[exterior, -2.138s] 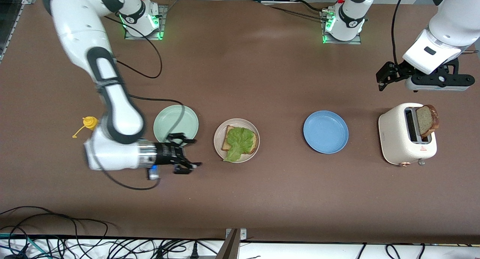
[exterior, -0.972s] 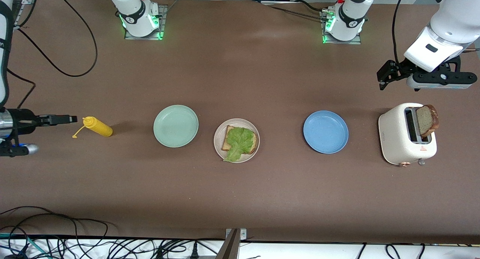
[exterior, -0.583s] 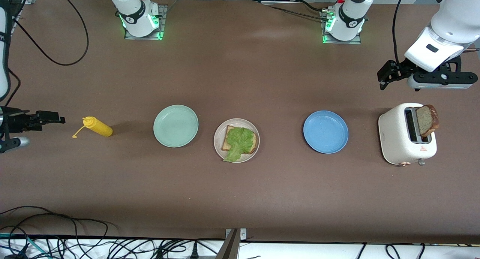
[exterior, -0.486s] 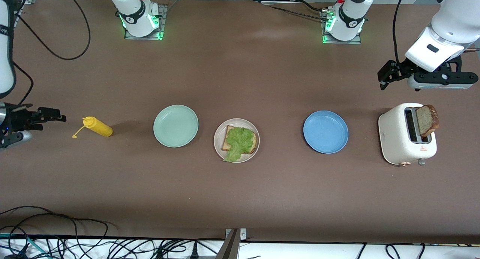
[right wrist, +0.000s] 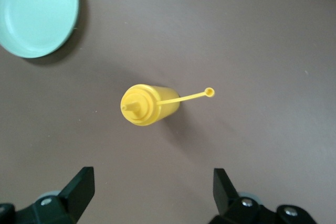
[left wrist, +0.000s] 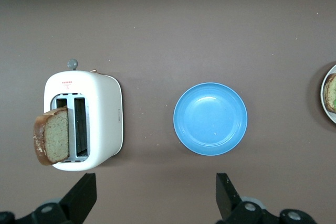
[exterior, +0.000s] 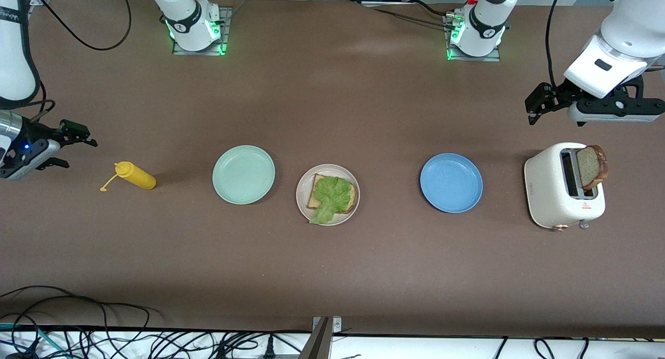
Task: Make sandwich on beige plate with both arms
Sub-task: 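Withdraw the right gripper back beside the yellow mustard bottle, then grasp the yellow mustard bottle with the right gripper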
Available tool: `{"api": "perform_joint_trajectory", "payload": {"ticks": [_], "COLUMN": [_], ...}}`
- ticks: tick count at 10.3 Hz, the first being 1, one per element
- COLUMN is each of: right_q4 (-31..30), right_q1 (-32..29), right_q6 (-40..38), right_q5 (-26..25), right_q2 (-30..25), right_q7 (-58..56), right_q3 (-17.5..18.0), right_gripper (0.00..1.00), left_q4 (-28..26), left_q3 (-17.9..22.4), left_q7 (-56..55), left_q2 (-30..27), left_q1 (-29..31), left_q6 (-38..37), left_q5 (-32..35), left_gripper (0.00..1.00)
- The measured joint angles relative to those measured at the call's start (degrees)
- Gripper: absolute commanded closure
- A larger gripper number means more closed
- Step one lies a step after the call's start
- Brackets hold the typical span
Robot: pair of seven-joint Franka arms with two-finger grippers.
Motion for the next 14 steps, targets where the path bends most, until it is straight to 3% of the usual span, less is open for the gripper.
{"api": "perform_joint_trajectory", "payload": {"ticks": [5, 9, 14], "right_q4": [-6.36, -6.85, -6.80], "right_q1": [-0.02, -2.72, -3.60], "right_q6": [6.97, 7.04, 6.89], "right_q5": [15.21, 30.26, 38.24], "right_q2": [1.80, 8.00, 12.44], "right_q7": [-28.49, -50.92, -61.22], "right_q3": [-2.65, -3.90, -3.83], "right_gripper": [0.00, 0.00, 0.00], "left_q4": [0.03, 0.03, 0.03], "left_q3": [0.02, 0.15, 0.16], "left_q7": [0.00, 0.00, 0.00], "left_q2": [0.00, 0.02, 0.06], "left_q1": [0.00, 0.19, 0.24], "left_q6": [0.00, -0.04, -0.13], "left_q5": [0.00, 0.00, 0.00], "left_gripper": [0.00, 0.00, 0.00]}}
